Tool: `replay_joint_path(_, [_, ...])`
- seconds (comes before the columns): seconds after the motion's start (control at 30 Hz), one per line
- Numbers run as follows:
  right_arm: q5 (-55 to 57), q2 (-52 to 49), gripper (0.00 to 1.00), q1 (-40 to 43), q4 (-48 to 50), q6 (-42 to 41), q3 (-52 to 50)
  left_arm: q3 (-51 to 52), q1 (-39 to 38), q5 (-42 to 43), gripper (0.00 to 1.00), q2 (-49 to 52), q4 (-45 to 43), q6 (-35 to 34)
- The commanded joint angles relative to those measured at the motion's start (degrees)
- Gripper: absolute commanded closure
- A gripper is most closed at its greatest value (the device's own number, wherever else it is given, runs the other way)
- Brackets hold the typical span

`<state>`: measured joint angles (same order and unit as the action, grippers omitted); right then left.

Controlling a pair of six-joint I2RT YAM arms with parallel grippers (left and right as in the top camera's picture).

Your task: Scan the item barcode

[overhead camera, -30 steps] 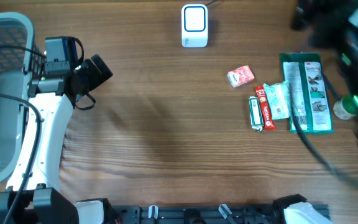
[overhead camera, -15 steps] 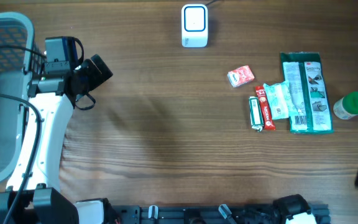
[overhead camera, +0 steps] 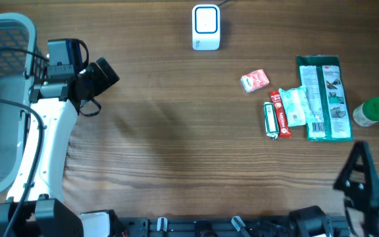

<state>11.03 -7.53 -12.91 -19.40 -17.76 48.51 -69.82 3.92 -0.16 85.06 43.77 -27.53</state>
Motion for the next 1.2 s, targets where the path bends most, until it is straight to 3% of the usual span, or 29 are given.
replay_joint_path(0.0, [-1.11, 4.81, 0.00, 0.22, 15.72, 0.44, -14.99, -0.48, 0.22, -0.59, 0.00, -0.52, 0.02, 0.07])
replay_joint_path(0.2, [-5.86, 7.30, 0.00, 0.24, 39.76, 1.11, -34.86, -0.48, 0.22, -0.59, 0.00, -0.52, 0.02, 0.04])
replay_joint_path(0.4, [-6.03, 7.30, 0.00, 0.24, 50.69, 0.87, -48.37, -0.48, 0.22, -0.59, 0.00, -0.52, 0.02, 0.04])
replay_joint_path(0.83, [-7.63, 7.34, 0.00, 0.22, 20.00, 2.99, -48.22, -0.48, 0.22, -0.59, 0.00, -0.52, 0.02, 0.04])
replay_joint_path(1.0, [-15.30, 7.34, 0.00, 0.22, 19.54, 18.10, -48.22, -0.48, 0.22, -0.59, 0.00, -0.52, 0.02, 0.04])
replay_joint_path(1.17, [-15.17, 7.34, 0.00, 0.22, 19.54, 19.26, -48.22, -0.48, 0.22, -0.59, 0.00, -0.52, 0.02, 0.07])
